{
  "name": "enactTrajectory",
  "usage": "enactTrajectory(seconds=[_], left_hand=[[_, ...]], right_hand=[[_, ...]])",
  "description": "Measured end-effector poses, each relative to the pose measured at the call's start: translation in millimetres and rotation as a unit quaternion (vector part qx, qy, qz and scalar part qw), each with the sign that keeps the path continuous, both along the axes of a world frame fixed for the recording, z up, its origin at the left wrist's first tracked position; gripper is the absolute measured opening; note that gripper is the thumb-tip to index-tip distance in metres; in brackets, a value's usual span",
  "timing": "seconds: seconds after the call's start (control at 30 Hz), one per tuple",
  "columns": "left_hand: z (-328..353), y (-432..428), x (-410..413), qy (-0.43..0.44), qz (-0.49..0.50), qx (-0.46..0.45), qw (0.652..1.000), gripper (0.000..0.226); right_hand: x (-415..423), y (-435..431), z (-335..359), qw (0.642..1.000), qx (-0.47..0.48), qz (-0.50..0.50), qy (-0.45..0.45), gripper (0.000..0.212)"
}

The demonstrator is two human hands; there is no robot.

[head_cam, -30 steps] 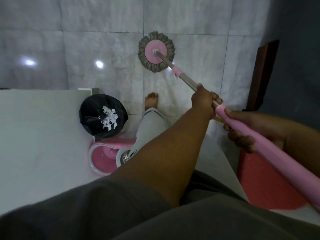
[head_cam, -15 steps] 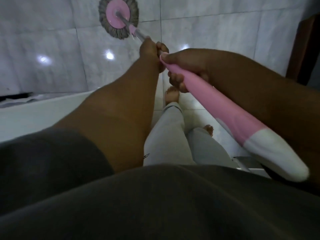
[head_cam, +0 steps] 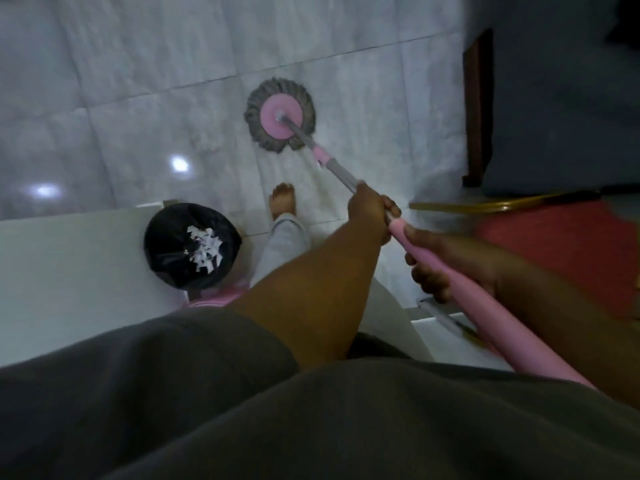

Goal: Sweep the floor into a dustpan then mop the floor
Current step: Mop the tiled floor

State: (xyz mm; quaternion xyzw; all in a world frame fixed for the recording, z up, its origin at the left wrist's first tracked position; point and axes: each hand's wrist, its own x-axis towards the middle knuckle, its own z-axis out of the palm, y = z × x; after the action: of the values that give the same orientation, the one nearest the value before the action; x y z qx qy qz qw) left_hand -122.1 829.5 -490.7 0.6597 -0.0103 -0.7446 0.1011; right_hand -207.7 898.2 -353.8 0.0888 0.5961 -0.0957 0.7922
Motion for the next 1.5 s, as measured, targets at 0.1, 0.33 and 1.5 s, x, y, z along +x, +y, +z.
enactTrajectory(seconds=[0.1,0.33,1.5], left_hand=[[17.8,64.4,-32.9,-0.001,-0.096,0.025,0.995,0.054],[36.8,108.9,-58.0,0.019,-0.190,0.068,0.979,0.042],[-22.8,-146.4,-99.7,-0.038,-0.180,-0.054,0.982,0.044]], right_hand=[[-22.2,70.4,29.3,0.997,0.029,-0.076,0.002,0.054],[-38.6,134.7,33.8,0.983,0.070,-0.170,-0.014,0.048],[-55.6,-102.0,-41.5,0.966,-0.057,-0.254,0.005,0.047]])
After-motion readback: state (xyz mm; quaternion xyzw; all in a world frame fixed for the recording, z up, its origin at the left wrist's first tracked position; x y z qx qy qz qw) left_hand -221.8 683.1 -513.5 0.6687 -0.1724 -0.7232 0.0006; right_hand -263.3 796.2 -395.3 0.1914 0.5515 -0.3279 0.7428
